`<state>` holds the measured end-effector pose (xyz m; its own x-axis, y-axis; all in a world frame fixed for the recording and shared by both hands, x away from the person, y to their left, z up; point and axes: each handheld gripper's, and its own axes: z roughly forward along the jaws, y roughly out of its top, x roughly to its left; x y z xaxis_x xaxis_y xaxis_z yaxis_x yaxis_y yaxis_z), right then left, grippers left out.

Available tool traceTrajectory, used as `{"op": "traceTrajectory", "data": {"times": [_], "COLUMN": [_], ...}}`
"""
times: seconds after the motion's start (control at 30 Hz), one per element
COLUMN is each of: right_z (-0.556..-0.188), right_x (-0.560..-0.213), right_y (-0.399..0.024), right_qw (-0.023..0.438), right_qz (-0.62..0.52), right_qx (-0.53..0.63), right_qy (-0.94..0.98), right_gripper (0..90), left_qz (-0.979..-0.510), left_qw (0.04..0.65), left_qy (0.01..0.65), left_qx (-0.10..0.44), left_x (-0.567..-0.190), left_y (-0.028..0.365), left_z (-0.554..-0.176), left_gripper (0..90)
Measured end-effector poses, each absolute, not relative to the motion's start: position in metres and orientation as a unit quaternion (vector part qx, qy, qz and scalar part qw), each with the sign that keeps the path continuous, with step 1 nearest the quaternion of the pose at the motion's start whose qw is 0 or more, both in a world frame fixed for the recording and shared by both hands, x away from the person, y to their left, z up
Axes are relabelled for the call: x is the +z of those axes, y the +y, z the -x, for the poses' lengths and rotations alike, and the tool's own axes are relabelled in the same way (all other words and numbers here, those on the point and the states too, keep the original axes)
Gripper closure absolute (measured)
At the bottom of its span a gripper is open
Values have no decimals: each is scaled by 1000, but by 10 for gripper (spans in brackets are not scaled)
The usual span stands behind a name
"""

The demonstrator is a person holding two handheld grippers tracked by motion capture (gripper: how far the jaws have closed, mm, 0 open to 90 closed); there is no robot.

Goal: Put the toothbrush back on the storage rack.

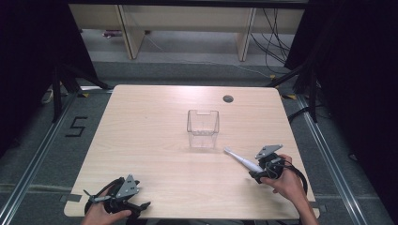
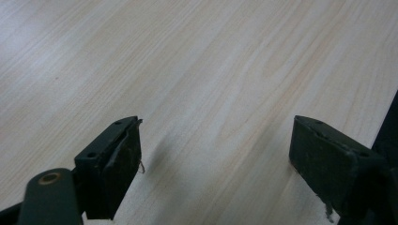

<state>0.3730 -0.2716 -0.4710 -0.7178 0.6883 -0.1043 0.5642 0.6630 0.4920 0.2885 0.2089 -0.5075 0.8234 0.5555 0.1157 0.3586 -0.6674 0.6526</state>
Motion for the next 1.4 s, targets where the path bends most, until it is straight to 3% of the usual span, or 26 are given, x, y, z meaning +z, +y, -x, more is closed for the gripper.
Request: {"op": "traceTrajectory", "data": {"times": [0.37, 0.7, 1.4], "right_z": [-391, -401, -424], "right_x": [-470, -470, -472], "right_y": [-269, -263, -252], "right_qw": [104, 64, 32], "right_qz": [-332, -333, -303], "right_qx": [173, 140, 60], "right_qy": [922, 930, 950], "right_gripper": [515, 576, 660], "left_qz": [-900, -900, -901], "left_qw": [319, 318, 317], "left_qy": [255, 254, 253], "left_qx": [155, 154, 153], "left_x": [-508, -508, -508], "left_y": [209, 209, 209], "left_z": [-289, -289, -290], "left_gripper": [168, 168, 168]}}
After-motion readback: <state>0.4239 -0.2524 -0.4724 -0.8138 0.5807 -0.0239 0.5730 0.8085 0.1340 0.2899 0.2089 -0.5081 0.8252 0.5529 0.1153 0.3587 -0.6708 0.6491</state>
